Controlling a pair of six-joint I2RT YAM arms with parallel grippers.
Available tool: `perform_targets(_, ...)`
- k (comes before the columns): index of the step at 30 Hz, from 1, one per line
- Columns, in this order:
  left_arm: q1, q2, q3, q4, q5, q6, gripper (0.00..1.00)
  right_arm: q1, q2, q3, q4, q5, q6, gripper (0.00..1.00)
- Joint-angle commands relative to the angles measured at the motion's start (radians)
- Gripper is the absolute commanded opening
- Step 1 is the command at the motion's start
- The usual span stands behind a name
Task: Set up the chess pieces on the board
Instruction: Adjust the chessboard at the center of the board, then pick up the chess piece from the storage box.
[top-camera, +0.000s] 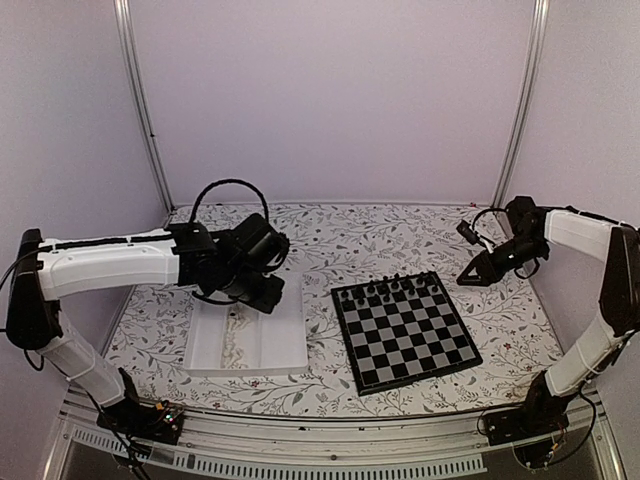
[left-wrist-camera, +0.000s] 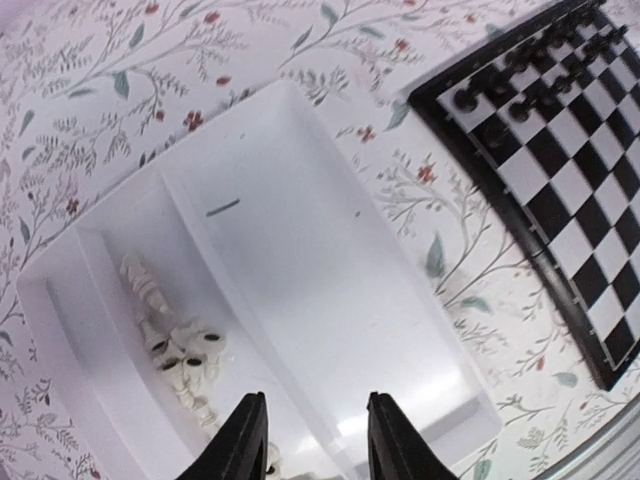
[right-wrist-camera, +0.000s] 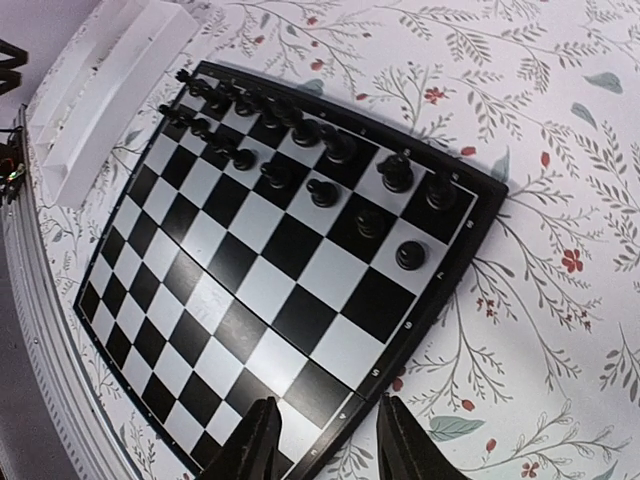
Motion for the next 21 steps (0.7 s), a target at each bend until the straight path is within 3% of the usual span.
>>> perform_targets(1,0.044,-0.068,-0.133,-0.028,0.023,-0.048,0.37,0.037,-0.044,0.042,-0.050,-0.139,-0.049,0.36)
perform_targets(4,0.092,-0.118,-0.215,0.041,0.100,-0.014,0.40,0.084,-0.062,0.051,-0.047,-0.159,-0.066,0.37)
perform_targets(7,0.164,-0.142,-0.268,0.104,0.183,0.032,0.49,0.135,-0.074,0.061,-0.033,-0.153,-0.066,0.37)
perform_targets(10,0.213,-0.131,-0.281,0.126,0.202,0.081,0.49,0.177,-0.069,0.066,-0.019,-0.145,-0.051,0.37)
perform_targets(13,0.257,-0.100,-0.284,0.149,0.239,0.131,0.42,0.203,-0.057,0.065,-0.010,-0.136,-0.040,0.37)
perform_targets(18,0.302,-0.039,-0.269,0.150,0.255,0.186,0.18,0.222,-0.052,0.062,-0.009,-0.129,-0.035,0.36)
perform_targets(21,0.324,-0.010,-0.272,0.150,0.266,0.198,0.19,0.222,-0.055,0.057,-0.005,-0.128,-0.034,0.35)
